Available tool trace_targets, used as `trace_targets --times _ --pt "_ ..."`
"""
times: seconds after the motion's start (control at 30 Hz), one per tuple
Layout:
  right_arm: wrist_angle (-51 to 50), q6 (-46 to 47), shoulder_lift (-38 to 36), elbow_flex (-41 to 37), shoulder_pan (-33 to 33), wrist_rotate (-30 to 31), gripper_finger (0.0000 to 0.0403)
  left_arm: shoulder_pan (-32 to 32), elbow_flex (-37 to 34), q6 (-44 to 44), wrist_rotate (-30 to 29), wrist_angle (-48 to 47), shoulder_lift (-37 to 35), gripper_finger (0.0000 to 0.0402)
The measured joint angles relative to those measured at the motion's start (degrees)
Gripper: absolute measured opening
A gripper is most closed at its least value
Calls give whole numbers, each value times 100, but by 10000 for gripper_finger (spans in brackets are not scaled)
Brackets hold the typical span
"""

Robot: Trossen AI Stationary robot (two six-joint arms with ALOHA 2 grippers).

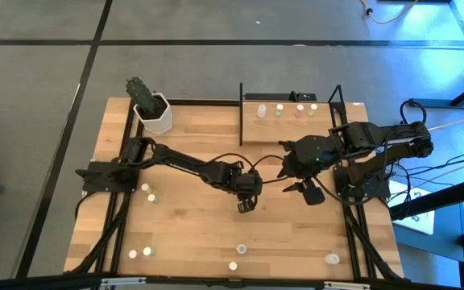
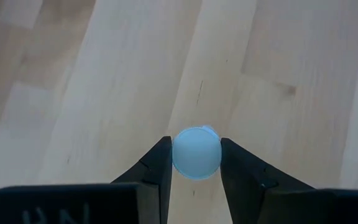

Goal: Pick and place medicine bottles onto shelf by color
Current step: Put the top yellow pill bottle on the shelf aligned with the other yellow pill bottle

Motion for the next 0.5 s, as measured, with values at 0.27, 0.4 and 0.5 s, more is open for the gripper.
trace_targets --times 0.27,0.4,0.5 --pt "7 3 0 -1 0 -2 209 0 0 11 26 24 6 135" --pt "22 10 0 0 0 -2 209 0 -2 7 30 21 11 176" --pt "26 2 0 0 0 0 209 0 -2 3 30 21 11 204"
